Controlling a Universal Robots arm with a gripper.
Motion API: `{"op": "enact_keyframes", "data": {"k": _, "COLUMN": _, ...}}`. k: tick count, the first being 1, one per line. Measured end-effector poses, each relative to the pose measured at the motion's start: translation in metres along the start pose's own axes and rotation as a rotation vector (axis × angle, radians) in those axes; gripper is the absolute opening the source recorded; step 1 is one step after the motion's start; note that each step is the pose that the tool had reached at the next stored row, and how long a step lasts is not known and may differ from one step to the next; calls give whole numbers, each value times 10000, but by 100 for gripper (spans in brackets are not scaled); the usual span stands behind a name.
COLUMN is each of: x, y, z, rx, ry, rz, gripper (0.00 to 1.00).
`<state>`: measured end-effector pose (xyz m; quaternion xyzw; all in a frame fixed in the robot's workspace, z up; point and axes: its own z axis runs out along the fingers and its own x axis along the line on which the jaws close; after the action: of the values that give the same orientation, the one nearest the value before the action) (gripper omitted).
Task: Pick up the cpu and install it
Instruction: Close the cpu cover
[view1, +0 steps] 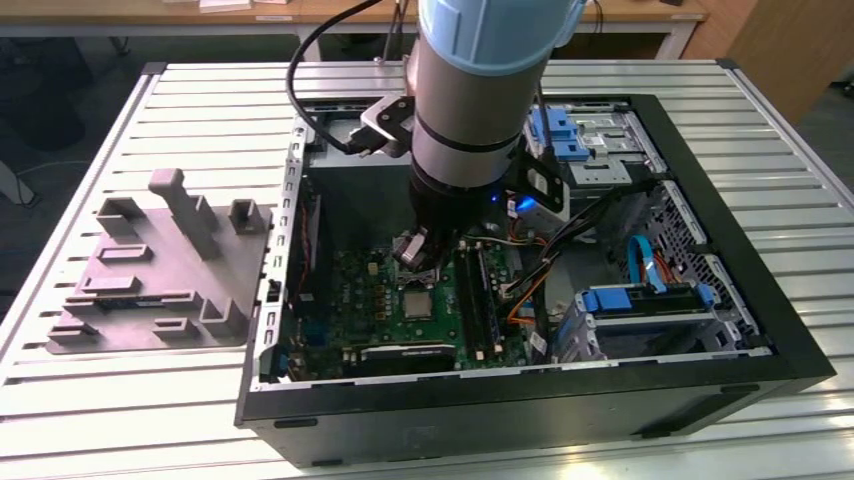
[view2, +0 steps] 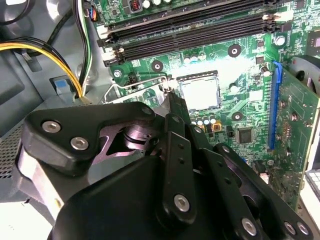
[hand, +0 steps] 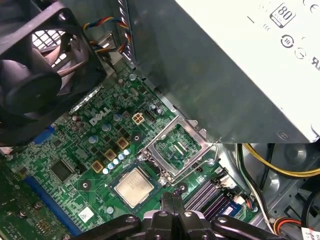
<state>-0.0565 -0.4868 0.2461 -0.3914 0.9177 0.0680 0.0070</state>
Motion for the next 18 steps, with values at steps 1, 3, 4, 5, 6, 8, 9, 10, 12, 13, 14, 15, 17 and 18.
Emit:
{"op": "enact_keyframes", "data": {"k": 1, "x": 0, "y": 0, "z": 2, "rx": 0, "ry": -2, "rz": -1, "gripper": 11}}
{"op": "enact_keyframes", "data": {"k": 3, "x": -5, "y": -7, "z": 8, "rx": -29, "ry": -33, "rz": -11, "gripper": 11}}
{"op": "enact_keyframes", "data": {"k": 4, "x": -7, "y": -9, "z": 10, "rx": -131, "ry": -134, "rz": -31, "gripper": 11}}
{"op": "enact_keyframes", "data": {"k": 5, "x": -11, "y": -12, "z": 10, "rx": -255, "ry": -261, "rz": -48, "gripper": 11}}
{"op": "enact_keyframes", "data": {"k": 6, "x": -18, "y": -20, "z": 11, "rx": -374, "ry": -384, "rz": -64, "gripper": 11}}
{"op": "enact_keyframes", "data": {"k": 8, "x": -50, "y": -45, "z": 29, "rx": -446, "ry": -461, "rz": -72, "gripper": 11}}
{"op": "enact_keyframes", "data": {"k": 9, "x": -65, "y": -55, "z": 46, "rx": -446, "ry": -457, "rz": -72, "gripper": 11}}
{"op": "enact_keyframes", "data": {"k": 10, "x": -75, "y": -60, "z": 61, "rx": -448, "ry": -459, "rz": -72, "gripper": 11}}
{"op": "enact_keyframes", "data": {"k": 12, "x": -76, "y": -62, "z": 75, "rx": -460, "ry": -473, "rz": -72, "gripper": 11}}
{"op": "enact_keyframes", "data": {"k": 13, "x": -76, "y": -62, "z": 75, "rx": -462, "ry": -474, "rz": -72, "gripper": 11}}
{"op": "enact_keyframes", "data": {"k": 14, "x": -76, "y": -63, "z": 82, "rx": -467, "ry": -479, "rz": -73, "gripper": 11}}
{"op": "enact_keyframes", "data": {"k": 15, "x": -76, "y": -64, "z": 88, "rx": -467, "ry": -479, "rz": -73, "gripper": 11}}
{"op": "enact_keyframes", "data": {"k": 17, "x": -75, "y": -64, "z": 89, "rx": -467, "ry": -480, "rz": -73, "gripper": 11}}
{"op": "enact_keyframes", "data": {"k": 18, "x": -75, "y": -64, "z": 89, "rx": -467, "ry": -480, "rz": -73, "gripper": 11}}
